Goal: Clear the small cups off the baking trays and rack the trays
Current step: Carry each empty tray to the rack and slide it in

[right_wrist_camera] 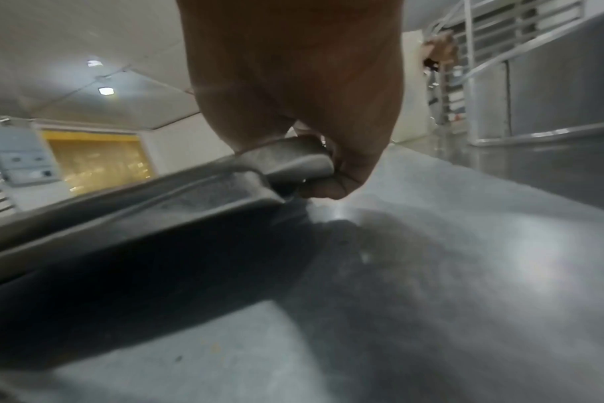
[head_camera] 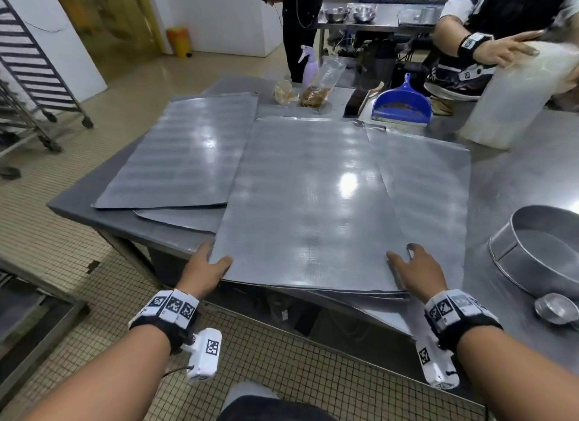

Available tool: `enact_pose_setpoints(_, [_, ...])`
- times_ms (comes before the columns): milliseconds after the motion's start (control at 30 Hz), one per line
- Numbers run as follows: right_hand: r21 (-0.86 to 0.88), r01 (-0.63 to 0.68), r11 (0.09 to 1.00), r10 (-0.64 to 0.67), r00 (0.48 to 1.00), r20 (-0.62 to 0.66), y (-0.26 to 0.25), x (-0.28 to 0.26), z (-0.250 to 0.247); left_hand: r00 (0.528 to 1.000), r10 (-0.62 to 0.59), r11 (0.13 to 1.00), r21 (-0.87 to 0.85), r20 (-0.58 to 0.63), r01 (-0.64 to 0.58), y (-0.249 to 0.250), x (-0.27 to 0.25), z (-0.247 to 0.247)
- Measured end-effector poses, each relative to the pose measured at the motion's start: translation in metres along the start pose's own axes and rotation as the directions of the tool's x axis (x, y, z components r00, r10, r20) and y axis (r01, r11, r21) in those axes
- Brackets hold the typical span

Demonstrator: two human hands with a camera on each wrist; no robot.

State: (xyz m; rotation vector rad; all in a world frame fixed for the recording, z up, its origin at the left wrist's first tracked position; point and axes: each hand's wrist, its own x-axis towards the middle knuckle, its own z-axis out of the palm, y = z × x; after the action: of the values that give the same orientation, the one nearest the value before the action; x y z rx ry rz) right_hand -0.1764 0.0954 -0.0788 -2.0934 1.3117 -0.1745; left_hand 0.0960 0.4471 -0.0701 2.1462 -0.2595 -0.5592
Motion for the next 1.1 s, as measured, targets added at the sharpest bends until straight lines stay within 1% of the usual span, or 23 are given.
enact_pose_setpoints(67, [0.050, -0.059, 0.997, 0.059, 0.998, 0.002, -0.005, 0.007, 0.006, 0.995, -0.007, 0.996, -0.083, 0.103, 0.016, -0.003, 0.016, -0.007])
enact_pose_setpoints(133, [0.059, -0.085, 0.995, 0.086, 0.996, -0.008, -0.004, 0.009, 0.006, 0.986, -0.013, 0.990, -0.134, 0.164, 0.035, -0.001, 0.026, -0.012])
enact_pose_setpoints(200, [0.040, -0.092, 0.995, 0.093, 0.995, -0.029, -0.006, 0.010, 0.009, 0.975, -0.007, 0.995, -0.098, 0.221, 0.029, -0.003, 0.037, -0.018])
enact_pose_setpoints(233, [0.040, -0.095, 0.995, 0.097, 0.995, -0.039, -0.007, 0.009, 0.010, 0.971, 0.014, 0.996, -0.087, 0.240, 0.007, -0.006, 0.042, -0.019])
enact_pose_setpoints(333, [0.053, -0.118, 0.992, 0.121, 0.991, -0.055, -0.009, 0.006, 0.014, 0.965, 0.023, 0.995, -0.101, 0.260, 0.003, -0.005, 0.045, -0.019])
enact_pose_setpoints(500, [0.073, -0.137, 0.988, 0.141, 0.989, -0.049, -0.010, 0.004, 0.014, 0.966, 0.030, 0.993, -0.116, 0.258, 0.000, -0.002, 0.043, -0.019])
enact_pose_setpoints(633, [0.085, -0.145, 0.986, 0.147, 0.989, -0.020, -0.016, 0.005, 0.003, 0.980, 0.033, 0.993, -0.121, 0.194, -0.010, 0.004, 0.034, -0.020])
enact_pose_setpoints(667, [0.079, -0.145, 0.986, 0.146, 0.989, -0.016, -0.017, 0.007, -0.002, 0.986, 0.027, 0.993, -0.121, 0.163, -0.008, 0.001, 0.035, -0.021])
enact_pose_setpoints(733, [0.055, -0.123, 0.991, 0.123, 0.992, -0.004, -0.021, 0.005, -0.016, 0.991, 0.017, 0.993, -0.119, 0.135, -0.001, 0.001, 0.031, -0.022])
enact_pose_setpoints(867, [0.062, -0.091, 0.994, 0.089, 0.996, 0.027, -0.017, -0.011, -0.039, 0.999, -0.004, 0.997, -0.076, 0.052, 0.007, 0.013, -0.006, -0.018])
enact_pose_setpoints(900, [0.071, -0.092, 0.993, 0.089, 0.995, 0.047, -0.013, -0.018, -0.042, 0.999, -0.013, 0.998, -0.063, 0.048, 0.016, 0.013, -0.016, -0.019])
enact_pose_setpoints(1033, [0.103, -0.112, 0.988, 0.097, 0.985, 0.145, 0.011, -0.049, -0.046, 0.996, -0.020, 1.000, 0.023, 0.083, 0.019, -0.006, -0.058, -0.021])
enact_pose_setpoints(1100, [0.120, -0.118, 0.986, 0.096, 0.980, 0.175, 0.024, -0.065, -0.046, 0.994, -0.002, 0.998, 0.058, 0.107, -0.004, -0.015, -0.077, -0.022])
